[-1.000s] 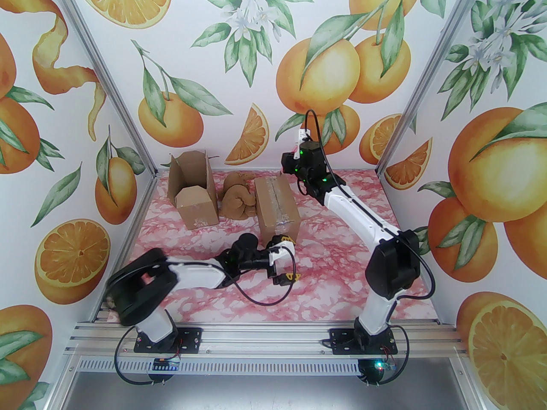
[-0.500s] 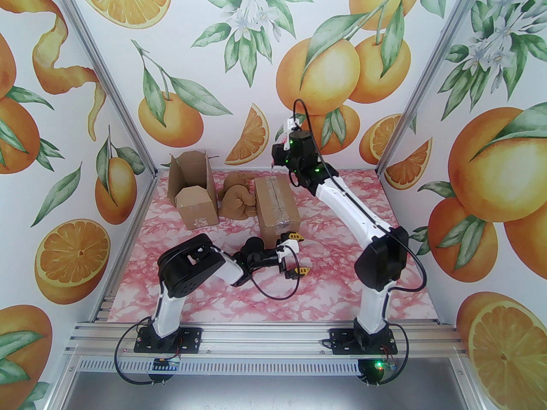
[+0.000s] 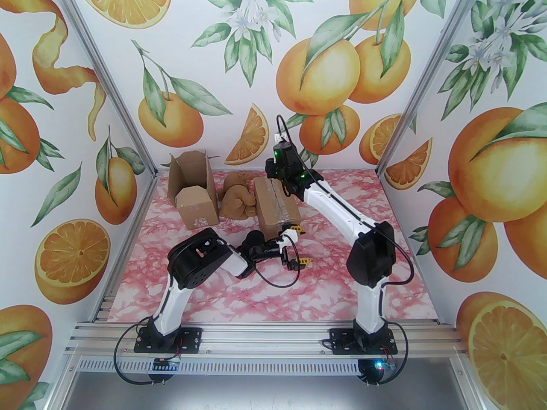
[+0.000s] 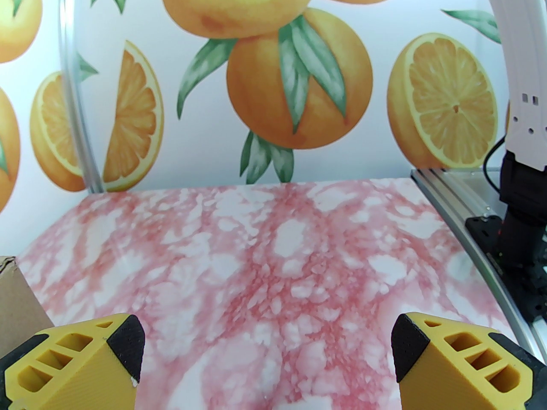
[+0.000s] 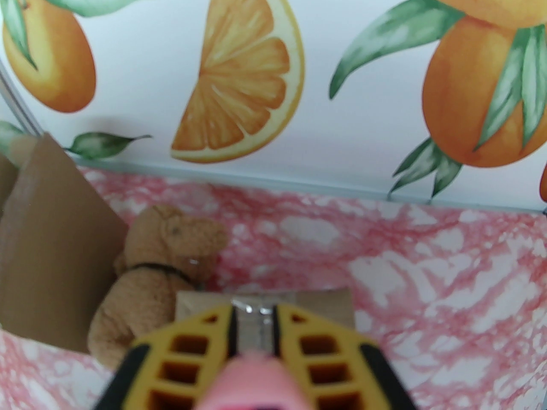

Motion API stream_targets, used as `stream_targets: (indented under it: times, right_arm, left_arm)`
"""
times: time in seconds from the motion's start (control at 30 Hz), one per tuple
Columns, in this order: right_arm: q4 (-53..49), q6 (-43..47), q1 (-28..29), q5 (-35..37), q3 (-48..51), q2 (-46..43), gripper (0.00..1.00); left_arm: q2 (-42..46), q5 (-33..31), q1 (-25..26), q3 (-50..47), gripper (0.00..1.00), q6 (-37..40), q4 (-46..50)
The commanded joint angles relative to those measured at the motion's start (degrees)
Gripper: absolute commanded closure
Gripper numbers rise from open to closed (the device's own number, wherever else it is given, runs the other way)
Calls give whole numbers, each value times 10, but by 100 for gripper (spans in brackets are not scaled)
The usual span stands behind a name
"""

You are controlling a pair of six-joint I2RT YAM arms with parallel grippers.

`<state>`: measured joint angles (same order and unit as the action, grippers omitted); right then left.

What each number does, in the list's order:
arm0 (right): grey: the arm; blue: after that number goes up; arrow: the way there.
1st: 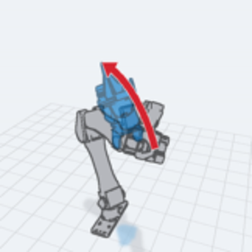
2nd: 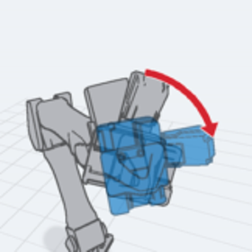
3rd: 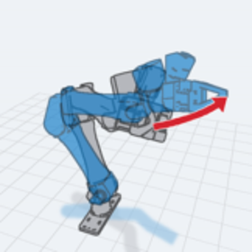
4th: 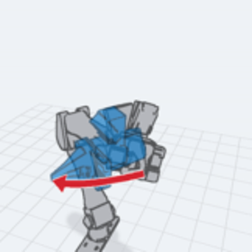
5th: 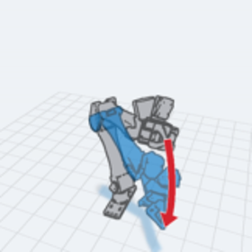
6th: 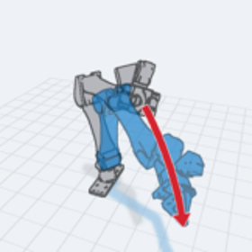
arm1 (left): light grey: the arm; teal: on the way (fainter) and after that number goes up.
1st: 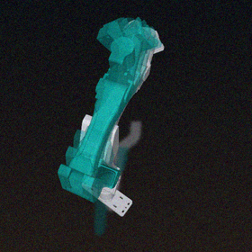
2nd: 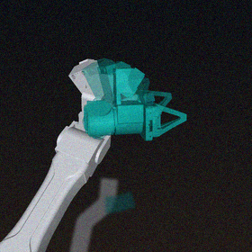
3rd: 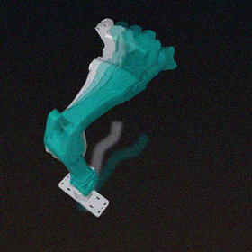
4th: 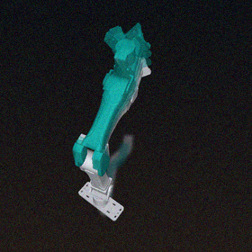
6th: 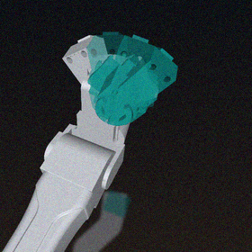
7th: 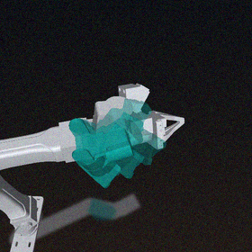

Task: Unpack the express box

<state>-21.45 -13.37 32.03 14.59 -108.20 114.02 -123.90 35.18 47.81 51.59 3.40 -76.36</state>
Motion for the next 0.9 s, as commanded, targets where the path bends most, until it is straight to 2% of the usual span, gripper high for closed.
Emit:
stream_targets:
  times: [0.0, 0.33, 0.87]
  right_arm:
    - [24, 12, 6, 34, 2, -15, 100]
    - [76, 36, 8, 41, 22, -9, 100]
    - [105, 50, 0, 34, 43, 9, 100]
  left_arm:
    - [-13, 15, -16, 24, 0, -17, -35]
    - [-12, 9, -18, 23, 0, -51, -36]
    - [-17, -11, -18, 33, 0, -55, -11]
